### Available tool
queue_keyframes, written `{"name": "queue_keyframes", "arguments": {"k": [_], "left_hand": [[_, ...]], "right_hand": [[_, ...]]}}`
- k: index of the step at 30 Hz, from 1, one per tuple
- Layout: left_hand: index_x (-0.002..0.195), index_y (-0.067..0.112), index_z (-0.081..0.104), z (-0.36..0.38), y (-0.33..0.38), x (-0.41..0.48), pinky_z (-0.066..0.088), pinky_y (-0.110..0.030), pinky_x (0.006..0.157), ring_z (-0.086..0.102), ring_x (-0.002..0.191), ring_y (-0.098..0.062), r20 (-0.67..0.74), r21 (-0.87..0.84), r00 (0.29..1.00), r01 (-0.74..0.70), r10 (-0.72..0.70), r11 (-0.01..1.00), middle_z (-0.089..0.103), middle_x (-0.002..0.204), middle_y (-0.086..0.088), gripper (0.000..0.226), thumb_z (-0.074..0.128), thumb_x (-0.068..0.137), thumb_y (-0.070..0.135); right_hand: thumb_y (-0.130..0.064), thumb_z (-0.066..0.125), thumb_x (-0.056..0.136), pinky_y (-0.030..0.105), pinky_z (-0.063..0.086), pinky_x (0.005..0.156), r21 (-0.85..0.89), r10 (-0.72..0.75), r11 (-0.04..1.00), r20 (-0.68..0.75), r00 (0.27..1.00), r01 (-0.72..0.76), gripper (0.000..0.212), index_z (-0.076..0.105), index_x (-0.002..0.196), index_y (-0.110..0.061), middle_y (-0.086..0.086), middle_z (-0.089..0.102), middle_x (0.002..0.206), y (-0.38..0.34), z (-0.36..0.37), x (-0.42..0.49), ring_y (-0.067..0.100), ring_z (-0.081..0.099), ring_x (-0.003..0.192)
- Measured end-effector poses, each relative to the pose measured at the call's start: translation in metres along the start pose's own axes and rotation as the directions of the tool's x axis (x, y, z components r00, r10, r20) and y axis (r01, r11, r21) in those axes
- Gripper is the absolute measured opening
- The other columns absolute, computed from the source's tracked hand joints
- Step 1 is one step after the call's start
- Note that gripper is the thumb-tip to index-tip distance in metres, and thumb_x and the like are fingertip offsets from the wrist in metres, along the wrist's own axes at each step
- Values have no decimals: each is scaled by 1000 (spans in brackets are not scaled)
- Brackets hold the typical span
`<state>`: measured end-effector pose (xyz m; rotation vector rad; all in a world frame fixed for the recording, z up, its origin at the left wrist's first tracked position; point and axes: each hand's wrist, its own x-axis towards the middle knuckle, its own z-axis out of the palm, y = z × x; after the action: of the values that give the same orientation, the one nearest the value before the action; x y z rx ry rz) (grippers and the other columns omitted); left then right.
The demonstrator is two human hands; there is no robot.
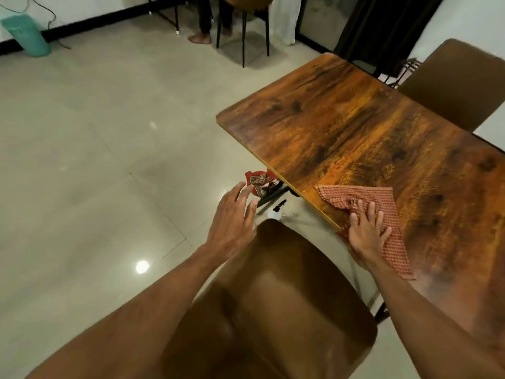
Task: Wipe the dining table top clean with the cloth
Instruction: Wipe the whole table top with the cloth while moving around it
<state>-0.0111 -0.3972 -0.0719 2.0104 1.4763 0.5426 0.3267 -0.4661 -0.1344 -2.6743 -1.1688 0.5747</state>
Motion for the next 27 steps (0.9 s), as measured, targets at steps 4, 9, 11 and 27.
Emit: {"name": "queue_keyframes", "arguments": {"k": [4,9,11,27], "left_hand": [[152,29,37,-38,-38,9,27,-43,123,29,151,-19,20,23,999,-28,28,999,31,163,2,53,30,104,50],[152,28,38,-66,-64,28,27,-41,122,31,150,-19,59,41,995,-77,75,996,32,163,2,53,30,105,49],[153,28,37,-73,-69,41,26,-41,123,30,151,-18,100,42,990,-105,100,994,31,164,2,53,29,104,49],[152,23,39,-111,-127,266,28,-39,120,35,147,-21,255,32,945,-222,207,974,37,160,-1,53,30,106,46]], "right_hand": [[-43,19,112,57,-12,125,80,164,983,40,986,-166,54,14,165,-33,-4,-6,174,-30,-7,3,24,-11,159],[-47,16,112,57,-18,122,83,180,980,37,983,-183,54,8,165,-36,-5,-13,173,-78,9,-5,27,-18,158],[-46,16,112,59,-17,122,78,134,987,58,989,-139,54,6,164,-37,-4,-13,173,-103,18,-8,28,-18,158],[-49,16,110,58,-17,122,-22,-75,997,-29,997,74,55,1,162,-41,-8,-16,170,-291,77,94,23,-13,159]]}}
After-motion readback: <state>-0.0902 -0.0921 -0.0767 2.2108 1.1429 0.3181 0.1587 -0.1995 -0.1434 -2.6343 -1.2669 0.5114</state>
